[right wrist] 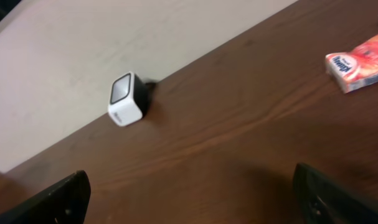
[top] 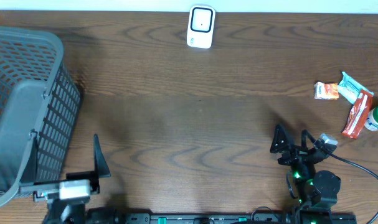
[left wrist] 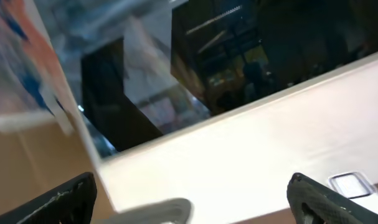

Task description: Scan the item barcode

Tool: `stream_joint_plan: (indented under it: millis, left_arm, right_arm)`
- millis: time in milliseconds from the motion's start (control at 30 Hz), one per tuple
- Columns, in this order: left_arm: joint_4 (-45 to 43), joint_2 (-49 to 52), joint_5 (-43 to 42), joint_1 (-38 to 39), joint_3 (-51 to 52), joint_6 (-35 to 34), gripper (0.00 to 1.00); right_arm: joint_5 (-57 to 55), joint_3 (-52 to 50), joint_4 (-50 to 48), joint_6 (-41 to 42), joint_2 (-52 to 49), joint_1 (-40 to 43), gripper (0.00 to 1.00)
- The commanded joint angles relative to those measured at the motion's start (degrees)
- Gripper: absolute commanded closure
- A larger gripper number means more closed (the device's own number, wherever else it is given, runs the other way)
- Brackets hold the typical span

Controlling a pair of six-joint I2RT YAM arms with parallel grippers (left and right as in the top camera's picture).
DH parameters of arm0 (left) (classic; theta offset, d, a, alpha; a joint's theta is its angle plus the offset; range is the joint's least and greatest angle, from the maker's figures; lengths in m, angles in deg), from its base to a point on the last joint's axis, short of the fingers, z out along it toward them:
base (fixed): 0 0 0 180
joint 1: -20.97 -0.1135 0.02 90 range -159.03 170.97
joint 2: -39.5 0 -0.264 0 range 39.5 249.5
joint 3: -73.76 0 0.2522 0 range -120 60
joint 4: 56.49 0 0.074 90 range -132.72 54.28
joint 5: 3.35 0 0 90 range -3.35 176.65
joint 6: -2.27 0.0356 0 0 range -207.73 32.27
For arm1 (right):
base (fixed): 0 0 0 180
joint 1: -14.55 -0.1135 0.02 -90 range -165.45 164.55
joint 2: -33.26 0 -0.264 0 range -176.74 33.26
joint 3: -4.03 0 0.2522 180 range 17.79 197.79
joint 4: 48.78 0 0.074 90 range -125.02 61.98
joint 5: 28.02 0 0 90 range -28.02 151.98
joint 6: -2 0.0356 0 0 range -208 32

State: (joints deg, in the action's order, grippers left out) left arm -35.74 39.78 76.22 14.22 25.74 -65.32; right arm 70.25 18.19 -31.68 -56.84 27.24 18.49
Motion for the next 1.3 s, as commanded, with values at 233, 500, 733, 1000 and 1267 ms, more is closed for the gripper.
stream_joint_plan:
  millis: [233, 500, 733, 1000, 1267]
  left_arm:
    - [-2.0, 0.0, 4.8, -0.2, 8.0, -18.8, 0.02]
    - [-4.8, 0.0, 9.0, -0.2, 17.9, -25.3, 0.02]
    - [-4.9, 0.0, 14.9, -0.2, 26.8, -32.8, 0.02]
    - [-4.5, 0.0, 15.0, -0.2, 29.8, -34.2, 0.02]
    - [-0.7, 0.0, 16.7, -0.2, 30.7, -34.1, 0.02]
  right_arm:
    - [-2.4, -0.1, 0.4, -0.6, 0.0, -0.4, 0.01]
    - [-2.4, -0.1, 0.4, -0.6, 0.0, -0.4, 0.01]
    - [-2.4, -0.1, 0.4, -0.6, 0.0, -0.4, 0.01]
    - [-2.4, -0.1, 0.4, -0.5, 0.0, -0.4, 0.01]
    - [-2.4, -0.1, 0.4, -0.6, 0.0, -0.4, 0.01]
